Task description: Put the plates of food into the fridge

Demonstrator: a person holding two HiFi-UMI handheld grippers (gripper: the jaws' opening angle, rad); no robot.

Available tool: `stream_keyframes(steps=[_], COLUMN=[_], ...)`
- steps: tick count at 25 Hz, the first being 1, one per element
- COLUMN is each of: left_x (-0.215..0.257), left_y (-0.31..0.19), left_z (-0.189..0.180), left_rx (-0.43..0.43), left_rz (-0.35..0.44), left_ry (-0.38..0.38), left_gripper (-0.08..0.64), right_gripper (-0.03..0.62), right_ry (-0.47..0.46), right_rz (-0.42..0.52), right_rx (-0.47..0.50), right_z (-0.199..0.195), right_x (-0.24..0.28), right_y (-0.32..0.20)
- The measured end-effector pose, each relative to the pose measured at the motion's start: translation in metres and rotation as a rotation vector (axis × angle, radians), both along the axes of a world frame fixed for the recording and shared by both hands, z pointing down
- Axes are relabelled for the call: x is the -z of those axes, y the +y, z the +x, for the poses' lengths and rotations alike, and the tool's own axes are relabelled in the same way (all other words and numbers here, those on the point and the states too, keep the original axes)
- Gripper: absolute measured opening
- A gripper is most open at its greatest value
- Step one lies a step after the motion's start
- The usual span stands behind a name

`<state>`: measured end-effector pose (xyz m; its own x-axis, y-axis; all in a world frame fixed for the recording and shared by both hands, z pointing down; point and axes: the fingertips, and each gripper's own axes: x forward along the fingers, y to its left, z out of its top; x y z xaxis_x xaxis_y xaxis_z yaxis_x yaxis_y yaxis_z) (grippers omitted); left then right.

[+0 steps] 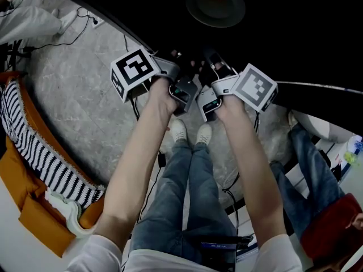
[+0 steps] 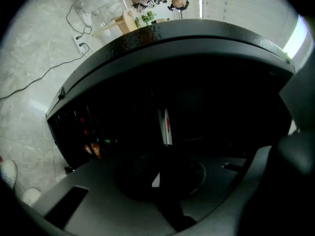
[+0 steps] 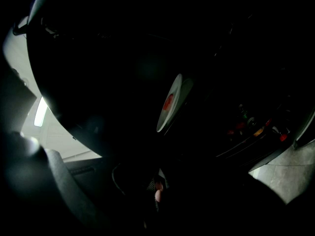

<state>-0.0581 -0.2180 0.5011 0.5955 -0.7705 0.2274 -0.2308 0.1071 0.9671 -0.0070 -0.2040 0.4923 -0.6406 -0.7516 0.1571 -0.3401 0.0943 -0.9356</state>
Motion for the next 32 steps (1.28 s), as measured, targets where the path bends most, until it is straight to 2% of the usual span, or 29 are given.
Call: stream_keyframes(steps=[2, 7, 12, 16, 24, 32], left_x=[-0.003, -0.008, -0.009, -0.004, 0.007, 0.028], left_y=[0.002, 0.011, 0.029, 0.039, 0.051, 0.064], left_z=[-0.002, -0.006, -0.005, -0.004, -0.009, 0.000], left_rx=[-0.002, -0.045, -0.072, -0.071, -0.076, -0.140], left_rz=[0.005, 0.037, 0.053, 0.071, 0.118, 0.187], left_ry=[-0.032, -0.196, -0.288, -0.319, -0.510, -0.645], left_gripper=[0.006, 0.006, 0.006, 0.006, 0.006, 0.006], right_gripper=[0.009, 0.009, 0.009, 0.009, 0.009, 0.009], right_ry=[0.028, 0.114, 0.188, 0.247, 0.323, 0.406], right_rz=[0.006, 0.047, 0.078, 0.117, 0.175, 0.209], right_rx=[0.009, 0.037, 0.038, 0.029, 0.026, -0.011], right_z=[-0.001, -0.005, -0.001, 0.004, 0.016, 0.032], right_x=[-0.002, -0.001, 0.003, 0.009, 0.026, 0.043], right_y=[0.001, 0.011, 0.031, 0.041, 0.060, 0.072])
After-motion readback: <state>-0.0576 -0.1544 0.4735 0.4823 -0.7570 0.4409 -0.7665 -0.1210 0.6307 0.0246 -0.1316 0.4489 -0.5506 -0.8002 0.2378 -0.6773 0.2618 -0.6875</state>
